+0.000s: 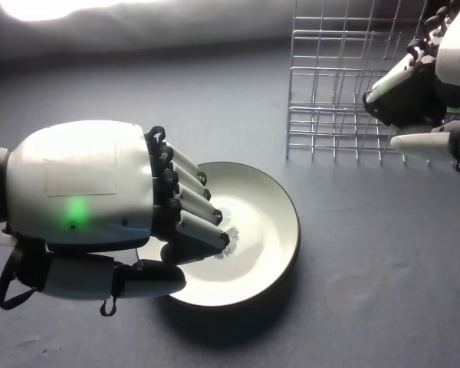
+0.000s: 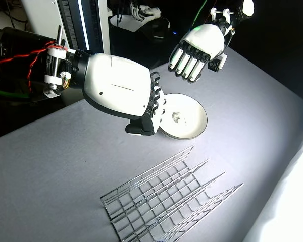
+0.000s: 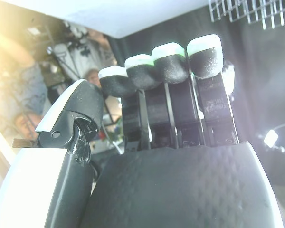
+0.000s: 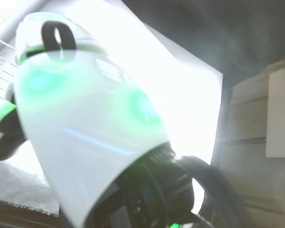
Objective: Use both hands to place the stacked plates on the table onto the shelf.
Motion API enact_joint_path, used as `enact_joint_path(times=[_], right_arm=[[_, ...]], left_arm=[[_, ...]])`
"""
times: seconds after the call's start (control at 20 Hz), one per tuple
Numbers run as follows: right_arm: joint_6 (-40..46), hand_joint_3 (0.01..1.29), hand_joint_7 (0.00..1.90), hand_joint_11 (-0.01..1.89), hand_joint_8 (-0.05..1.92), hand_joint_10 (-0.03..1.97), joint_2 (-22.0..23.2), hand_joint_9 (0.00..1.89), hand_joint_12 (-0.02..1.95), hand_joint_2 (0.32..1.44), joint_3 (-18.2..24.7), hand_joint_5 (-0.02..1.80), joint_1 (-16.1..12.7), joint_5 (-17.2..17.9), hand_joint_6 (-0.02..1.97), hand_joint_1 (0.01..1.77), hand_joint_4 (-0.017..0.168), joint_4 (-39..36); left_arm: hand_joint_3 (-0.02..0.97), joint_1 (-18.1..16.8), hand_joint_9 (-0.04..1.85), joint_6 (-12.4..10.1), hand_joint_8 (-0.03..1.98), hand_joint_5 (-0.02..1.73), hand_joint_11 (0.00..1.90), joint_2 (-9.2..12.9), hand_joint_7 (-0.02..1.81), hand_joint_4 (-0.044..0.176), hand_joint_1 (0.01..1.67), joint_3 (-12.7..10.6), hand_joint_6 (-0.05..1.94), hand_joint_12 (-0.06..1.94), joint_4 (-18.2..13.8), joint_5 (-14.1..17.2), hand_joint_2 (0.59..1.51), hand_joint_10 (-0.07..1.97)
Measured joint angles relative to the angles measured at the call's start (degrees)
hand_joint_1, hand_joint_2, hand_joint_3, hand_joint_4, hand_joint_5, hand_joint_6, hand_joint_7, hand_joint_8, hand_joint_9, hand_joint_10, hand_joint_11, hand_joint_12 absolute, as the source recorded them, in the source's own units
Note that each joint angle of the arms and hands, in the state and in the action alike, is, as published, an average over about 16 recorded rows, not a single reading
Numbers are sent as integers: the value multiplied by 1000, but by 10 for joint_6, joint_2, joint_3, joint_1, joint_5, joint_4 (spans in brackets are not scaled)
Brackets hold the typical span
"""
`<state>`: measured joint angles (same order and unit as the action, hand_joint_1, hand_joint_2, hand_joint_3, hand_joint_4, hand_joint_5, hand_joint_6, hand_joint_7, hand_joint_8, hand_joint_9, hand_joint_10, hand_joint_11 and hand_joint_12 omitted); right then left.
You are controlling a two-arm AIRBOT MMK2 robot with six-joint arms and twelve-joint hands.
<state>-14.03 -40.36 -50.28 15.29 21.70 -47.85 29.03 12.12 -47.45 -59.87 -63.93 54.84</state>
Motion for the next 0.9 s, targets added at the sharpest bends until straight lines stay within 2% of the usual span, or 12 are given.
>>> enact_joint_path(times=[0.2,0.4,0.55,0.65,0.9], right_arm=[[0,43,234,301,668,679,0,259,656,1186,0,220,1,2,690,124,-2,-6],[0,36,179,228,498,505,0,196,487,1176,-3,168,2,6,519,97,0,-15],[-1,30,57,81,201,206,-1,62,185,1142,-5,60,4,13,225,32,1,-26],[-1,16,21,26,50,54,-2,17,39,1145,-8,28,6,20,74,20,3,-35],[-4,14,21,19,13,8,-3,16,2,1148,-14,23,11,38,29,19,6,-60]], left_arm=[[78,0,196,-3,584,156,210,0,188,0,86,-3,628,587,-2,1,1197,567],[71,-3,150,-13,429,119,159,0,145,0,70,-12,463,431,-15,4,1178,422],[56,-9,36,-32,126,27,39,-1,35,-1,29,-23,157,127,-35,10,1129,127],[40,-13,16,-49,4,13,14,-2,15,0,23,-33,19,3,-53,16,1126,10],[39,-19,20,-88,-16,18,14,-8,22,-1,21,-66,-11,-17,-115,26,1124,6]])
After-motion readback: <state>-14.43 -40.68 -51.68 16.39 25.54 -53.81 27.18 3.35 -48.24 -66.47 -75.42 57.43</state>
